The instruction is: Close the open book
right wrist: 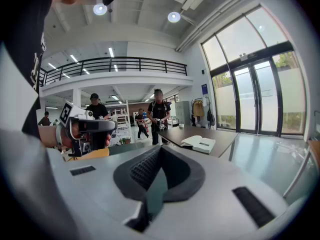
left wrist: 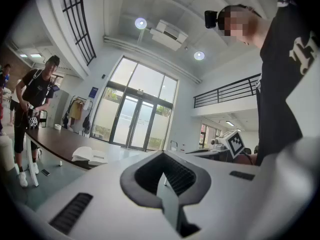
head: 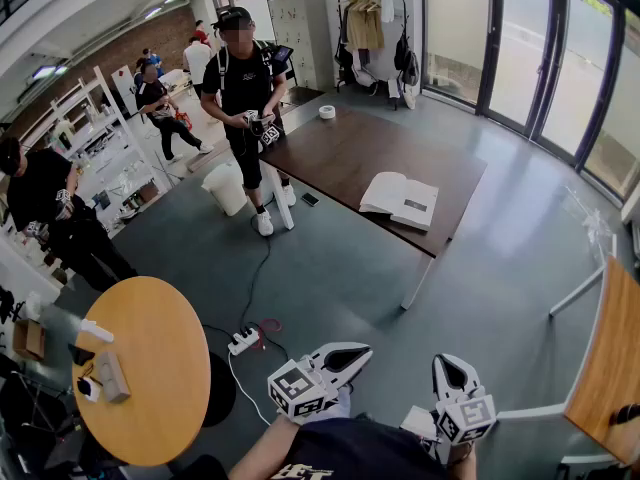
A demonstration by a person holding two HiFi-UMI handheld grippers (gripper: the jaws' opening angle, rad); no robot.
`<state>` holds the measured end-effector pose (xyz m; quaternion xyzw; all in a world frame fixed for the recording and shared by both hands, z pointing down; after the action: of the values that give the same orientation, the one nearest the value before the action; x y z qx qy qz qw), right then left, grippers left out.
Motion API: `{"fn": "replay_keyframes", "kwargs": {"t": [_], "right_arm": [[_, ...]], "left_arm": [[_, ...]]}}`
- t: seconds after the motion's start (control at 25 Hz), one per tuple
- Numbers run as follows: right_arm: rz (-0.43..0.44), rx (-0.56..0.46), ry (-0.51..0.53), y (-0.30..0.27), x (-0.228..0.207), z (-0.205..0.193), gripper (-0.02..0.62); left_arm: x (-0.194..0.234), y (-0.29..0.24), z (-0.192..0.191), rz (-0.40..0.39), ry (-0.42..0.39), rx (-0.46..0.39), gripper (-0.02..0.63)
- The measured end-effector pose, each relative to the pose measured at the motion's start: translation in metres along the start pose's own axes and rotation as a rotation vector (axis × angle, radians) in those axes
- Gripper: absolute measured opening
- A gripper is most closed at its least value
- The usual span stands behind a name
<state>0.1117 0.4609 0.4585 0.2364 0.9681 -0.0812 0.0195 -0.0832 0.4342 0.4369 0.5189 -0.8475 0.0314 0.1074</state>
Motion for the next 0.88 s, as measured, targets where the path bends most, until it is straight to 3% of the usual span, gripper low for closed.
{"fn": "replay_keyframes", "kwargs": {"t": [0.88], "right_arm": [[0.079, 0.084, 0.034, -0.060, 0.003, 0.005, -0.014]], "left_arm": [[0.048, -0.004, -0.002, 0.051, 0.067, -0.010, 0.006]]}}
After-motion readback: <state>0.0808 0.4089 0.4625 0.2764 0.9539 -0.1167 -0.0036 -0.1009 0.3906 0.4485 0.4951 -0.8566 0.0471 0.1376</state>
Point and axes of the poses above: the fingertips, and each gripper's own axes: y backward along the fingers, x to its left, z out of its top, the point moved 4 cm from there along y, backward along the fingers, and after that the axes turned 5 degrees about -x, right-handed, at the moved point
